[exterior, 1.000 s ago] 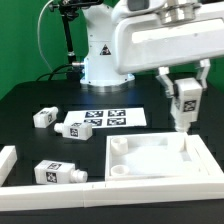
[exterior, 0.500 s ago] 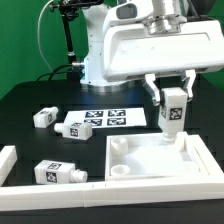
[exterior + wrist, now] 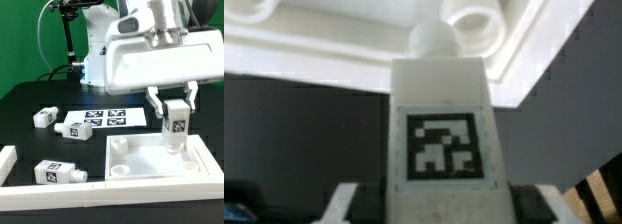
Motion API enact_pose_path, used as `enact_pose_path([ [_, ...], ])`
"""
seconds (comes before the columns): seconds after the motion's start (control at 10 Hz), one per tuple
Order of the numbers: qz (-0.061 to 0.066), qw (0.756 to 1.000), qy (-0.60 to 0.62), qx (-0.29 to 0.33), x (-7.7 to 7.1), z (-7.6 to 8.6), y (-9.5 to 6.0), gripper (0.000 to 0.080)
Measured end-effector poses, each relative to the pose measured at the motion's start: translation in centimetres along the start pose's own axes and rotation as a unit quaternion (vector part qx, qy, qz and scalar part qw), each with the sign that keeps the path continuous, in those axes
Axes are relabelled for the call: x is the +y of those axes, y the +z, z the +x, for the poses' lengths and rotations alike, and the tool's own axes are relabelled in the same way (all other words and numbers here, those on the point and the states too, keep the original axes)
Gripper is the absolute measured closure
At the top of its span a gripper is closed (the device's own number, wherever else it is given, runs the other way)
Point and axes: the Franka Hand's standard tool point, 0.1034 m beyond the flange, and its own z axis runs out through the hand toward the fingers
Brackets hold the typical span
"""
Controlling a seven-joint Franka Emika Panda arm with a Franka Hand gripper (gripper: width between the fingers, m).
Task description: Assemble one leg
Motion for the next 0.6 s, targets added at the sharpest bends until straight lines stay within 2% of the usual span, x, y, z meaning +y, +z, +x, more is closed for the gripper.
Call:
enact_pose_path([
  [0.3,0.004,1.000,-0.004,-0.003,-0.9,-0.3,1.0,0.0512],
  [0.6,0.007,1.000,-0.008,0.000,-1.5,0.2,1.7,0.0512],
])
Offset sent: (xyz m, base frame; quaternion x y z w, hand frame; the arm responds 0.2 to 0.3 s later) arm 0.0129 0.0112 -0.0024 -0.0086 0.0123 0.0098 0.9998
